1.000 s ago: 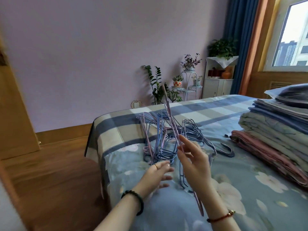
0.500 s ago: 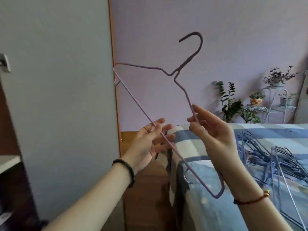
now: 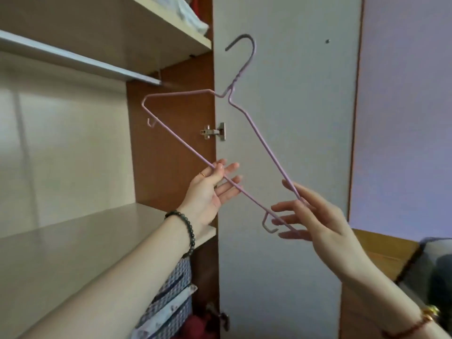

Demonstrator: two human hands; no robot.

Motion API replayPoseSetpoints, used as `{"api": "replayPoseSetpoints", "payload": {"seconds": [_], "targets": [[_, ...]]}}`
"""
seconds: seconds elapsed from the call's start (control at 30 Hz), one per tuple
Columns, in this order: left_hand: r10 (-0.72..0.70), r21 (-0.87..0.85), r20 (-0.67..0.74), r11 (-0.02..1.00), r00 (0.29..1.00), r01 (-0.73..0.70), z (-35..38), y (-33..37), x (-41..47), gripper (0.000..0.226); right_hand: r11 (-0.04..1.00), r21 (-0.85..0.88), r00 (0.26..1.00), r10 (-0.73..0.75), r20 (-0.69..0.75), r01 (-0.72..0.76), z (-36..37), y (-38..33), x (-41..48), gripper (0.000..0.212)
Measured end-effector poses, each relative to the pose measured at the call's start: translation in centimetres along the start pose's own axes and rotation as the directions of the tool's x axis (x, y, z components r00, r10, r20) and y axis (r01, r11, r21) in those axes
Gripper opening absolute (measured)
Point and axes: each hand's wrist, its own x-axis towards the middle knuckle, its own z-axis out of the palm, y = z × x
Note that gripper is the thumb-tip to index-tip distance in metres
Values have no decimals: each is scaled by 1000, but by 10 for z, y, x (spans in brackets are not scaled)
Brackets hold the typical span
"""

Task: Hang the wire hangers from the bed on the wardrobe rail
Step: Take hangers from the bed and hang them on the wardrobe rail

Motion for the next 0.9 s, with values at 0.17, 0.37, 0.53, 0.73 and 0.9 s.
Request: {"api": "replayPoseSetpoints", "payload": {"seconds": [0.17,0.37,0.53,0.73,0.9], "targets": [[113,97,-169,990,979,-98,-73,69,-1,15,994,110,993,-36,116,23,92,-4,39,26],[255,129,-408,967,877,-221,-148,147,-12,32,982,89,967,-180,178,166,213,-23,85,21],[370,219,-511,929,776,-298,-191,210,-28,36,960,60,935,-282,216,275,296,-60,112,21],[403,353,-532,905,744,-238,-223,277,-39,22,926,-12,888,-358,288,377,368,-115,138,21],[372,439,-544,890,752,-122,-238,310,-46,24,876,-210,869,-345,354,434,413,-150,151,17]]}}
